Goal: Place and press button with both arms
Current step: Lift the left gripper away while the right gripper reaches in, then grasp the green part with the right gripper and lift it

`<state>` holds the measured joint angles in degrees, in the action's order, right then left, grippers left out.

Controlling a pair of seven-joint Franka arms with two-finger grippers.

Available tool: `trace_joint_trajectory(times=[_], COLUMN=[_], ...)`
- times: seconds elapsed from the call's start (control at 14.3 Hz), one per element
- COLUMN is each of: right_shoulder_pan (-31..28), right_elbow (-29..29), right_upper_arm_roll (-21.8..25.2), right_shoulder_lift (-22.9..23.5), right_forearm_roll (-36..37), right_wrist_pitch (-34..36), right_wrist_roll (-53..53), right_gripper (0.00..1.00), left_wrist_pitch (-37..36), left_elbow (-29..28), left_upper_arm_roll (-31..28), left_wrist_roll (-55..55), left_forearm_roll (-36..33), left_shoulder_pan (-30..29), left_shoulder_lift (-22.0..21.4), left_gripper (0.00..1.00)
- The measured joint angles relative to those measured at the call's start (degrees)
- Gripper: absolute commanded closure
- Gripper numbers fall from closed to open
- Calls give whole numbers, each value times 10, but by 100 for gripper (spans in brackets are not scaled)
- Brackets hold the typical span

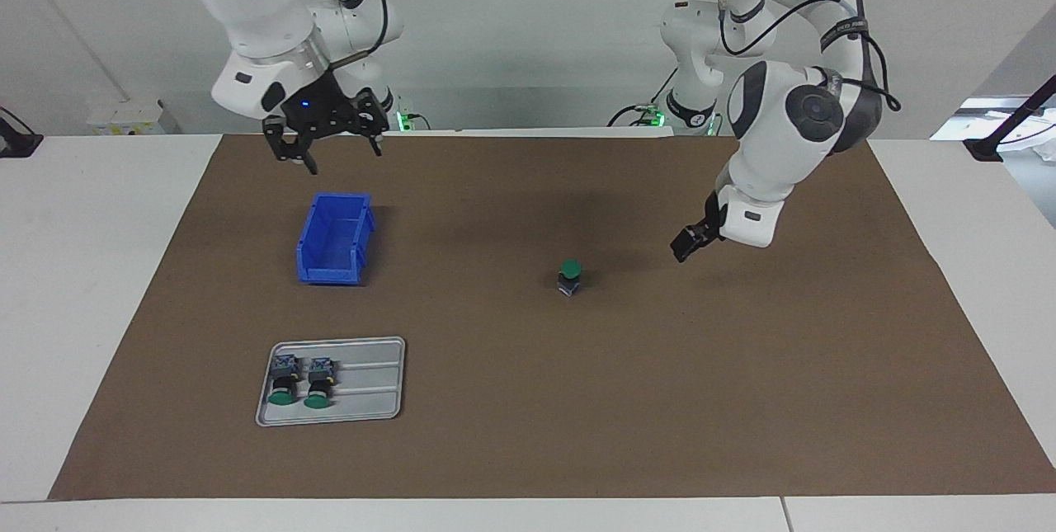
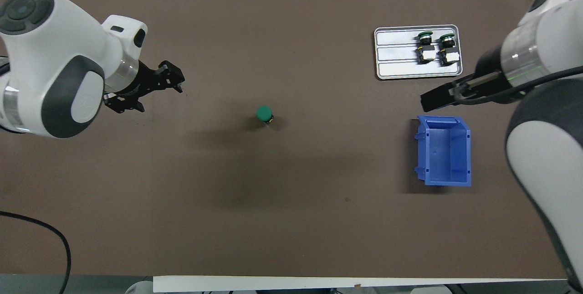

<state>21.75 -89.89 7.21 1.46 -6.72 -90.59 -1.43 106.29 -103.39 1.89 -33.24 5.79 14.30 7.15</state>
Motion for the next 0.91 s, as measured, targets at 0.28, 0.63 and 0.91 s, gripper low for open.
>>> trace_joint_trajectory(times=[0.28,0.63,0.91], right_shoulder_pan=[91,189,236], right_elbow=[13,109,114], right_upper_arm_roll=[-1,-1,0], right_shoulder_lift=[73,223,289], right_forearm_roll=[-16,-20,-13], right_wrist_pitch=[-86,-176,-263], right_wrist_roll=[67,154,167], right_gripper=[1,1,1], left_wrist_pitch=[-60,-146,-191], left_elbow=[5,38,53], left_upper_arm_roll=[-2,-4,-6], left_wrist_roll=[111,205,230], left_forearm_roll=[-54,-67,-67], left_shoulder_pan=[-66,-102,-118], left_shoulder_lift=[-38,-75,-102], left_gripper=[0,0,0])
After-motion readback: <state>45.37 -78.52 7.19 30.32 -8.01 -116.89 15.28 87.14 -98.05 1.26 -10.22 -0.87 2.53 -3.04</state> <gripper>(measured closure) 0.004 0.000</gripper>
